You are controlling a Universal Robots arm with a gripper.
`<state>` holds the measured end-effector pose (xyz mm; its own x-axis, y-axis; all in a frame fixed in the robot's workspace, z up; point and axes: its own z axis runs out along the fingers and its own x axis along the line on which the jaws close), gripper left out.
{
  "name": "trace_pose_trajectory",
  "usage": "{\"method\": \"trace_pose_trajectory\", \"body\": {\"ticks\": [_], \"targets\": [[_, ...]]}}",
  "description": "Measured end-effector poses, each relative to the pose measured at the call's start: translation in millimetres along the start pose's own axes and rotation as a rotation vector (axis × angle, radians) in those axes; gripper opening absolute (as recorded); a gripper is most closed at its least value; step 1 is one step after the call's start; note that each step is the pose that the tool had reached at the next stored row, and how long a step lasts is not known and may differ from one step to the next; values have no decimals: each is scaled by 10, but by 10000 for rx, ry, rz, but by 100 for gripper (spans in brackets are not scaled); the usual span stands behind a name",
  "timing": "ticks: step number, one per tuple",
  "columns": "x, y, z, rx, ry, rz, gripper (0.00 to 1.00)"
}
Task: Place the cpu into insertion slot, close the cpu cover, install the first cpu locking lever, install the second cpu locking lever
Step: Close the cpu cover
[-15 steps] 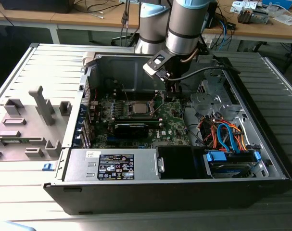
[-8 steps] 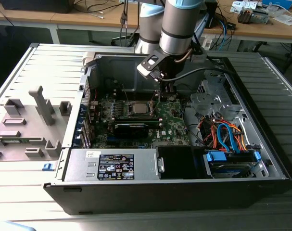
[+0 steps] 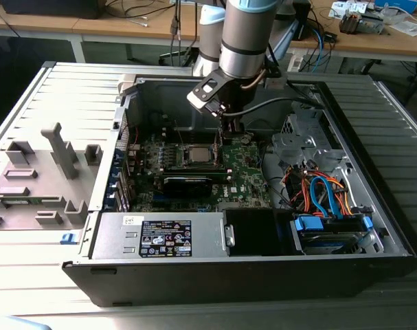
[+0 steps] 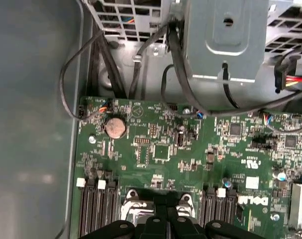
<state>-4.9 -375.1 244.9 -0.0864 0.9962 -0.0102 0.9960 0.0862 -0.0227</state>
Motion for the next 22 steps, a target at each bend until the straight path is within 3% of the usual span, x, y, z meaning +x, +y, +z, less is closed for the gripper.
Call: {"method": "trace_pose_trajectory", "body": {"ticks": [6, 11, 16, 19, 22], "targets": [[12, -135, 4, -4, 1, 0, 11], [27, -311, 46, -4, 14, 1, 11], [36, -399, 93, -4, 17, -2, 11], [47, -515, 156, -5, 19, -4, 11], [53, -580, 247, -5, 18, -5, 11]]}}
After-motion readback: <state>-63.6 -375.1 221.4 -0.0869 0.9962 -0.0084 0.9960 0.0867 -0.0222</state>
